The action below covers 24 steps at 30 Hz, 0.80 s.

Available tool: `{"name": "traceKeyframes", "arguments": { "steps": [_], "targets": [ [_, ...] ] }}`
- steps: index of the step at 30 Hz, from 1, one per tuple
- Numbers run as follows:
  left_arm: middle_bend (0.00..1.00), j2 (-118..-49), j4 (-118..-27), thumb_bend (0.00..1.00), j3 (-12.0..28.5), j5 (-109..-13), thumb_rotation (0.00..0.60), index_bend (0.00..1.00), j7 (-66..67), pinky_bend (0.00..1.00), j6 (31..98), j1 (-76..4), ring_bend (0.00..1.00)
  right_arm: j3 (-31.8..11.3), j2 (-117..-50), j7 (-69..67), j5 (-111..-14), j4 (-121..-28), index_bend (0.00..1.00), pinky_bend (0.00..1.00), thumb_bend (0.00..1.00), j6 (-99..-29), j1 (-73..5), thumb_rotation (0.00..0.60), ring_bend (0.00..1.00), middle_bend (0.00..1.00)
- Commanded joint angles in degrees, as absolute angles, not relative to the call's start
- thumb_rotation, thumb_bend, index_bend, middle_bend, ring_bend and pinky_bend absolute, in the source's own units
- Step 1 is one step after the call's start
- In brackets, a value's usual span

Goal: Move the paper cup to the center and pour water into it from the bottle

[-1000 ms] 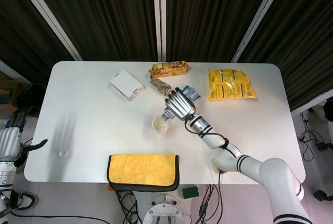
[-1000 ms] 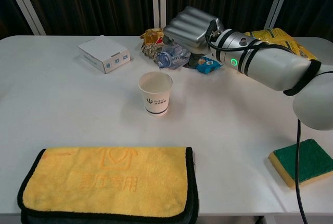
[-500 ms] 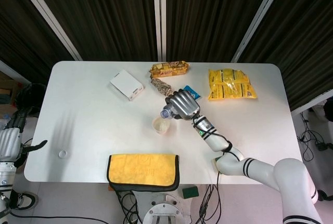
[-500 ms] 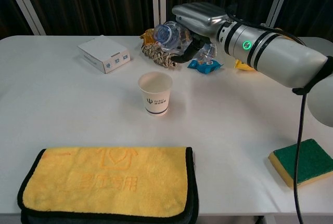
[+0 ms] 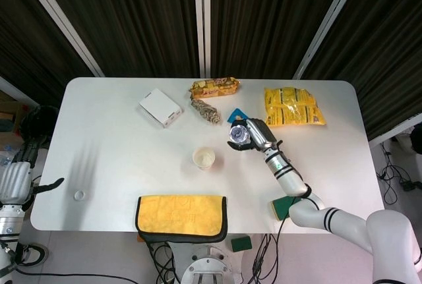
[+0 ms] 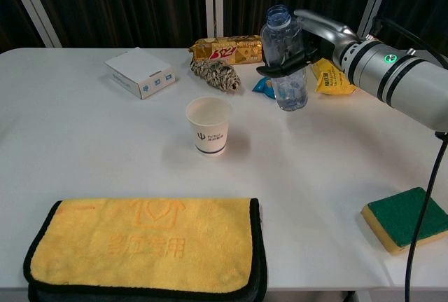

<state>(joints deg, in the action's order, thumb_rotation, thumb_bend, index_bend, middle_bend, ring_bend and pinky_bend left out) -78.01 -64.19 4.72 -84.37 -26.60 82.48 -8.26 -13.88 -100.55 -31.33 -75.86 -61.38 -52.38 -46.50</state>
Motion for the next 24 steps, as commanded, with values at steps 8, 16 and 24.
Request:
{"name": "traceKeyframes", "arguments": {
  "steps": [8, 16, 24],
  "targets": [
    [0.09, -78.2, -64.4, 0.05, 4.7, -84.6, 0.600, 0.05, -25.7, 0.17, 82.2, -8.8, 0.01, -7.9, -105.4, -62.0, -87.1, -48.3, 0.76, 0.48, 0.35, -57.0, -43.9, 0.600, 0.49, 0.61],
    [0.09, -77.7, -65.3, 0.05, 4.6, -84.3, 0.600, 0.05, -23.7, 0.17, 82.3, -8.7, 0.01, -5.2, -111.4, -66.2, -90.6, -39.1, 0.73, 0.46, 0.35, -64.3, -42.5, 0.600, 0.46, 0.61],
    [0.09, -78.2, -64.9, 0.05, 4.6, -84.1, 0.600, 0.05, -23.9, 0.17, 82.2, -8.5, 0.01, -3.8, -114.1, -69.6, -90.5, -33.5, 0.72, 0.44, 0.34, -63.4, -42.2, 0.600, 0.44, 0.61]
  ]
}}
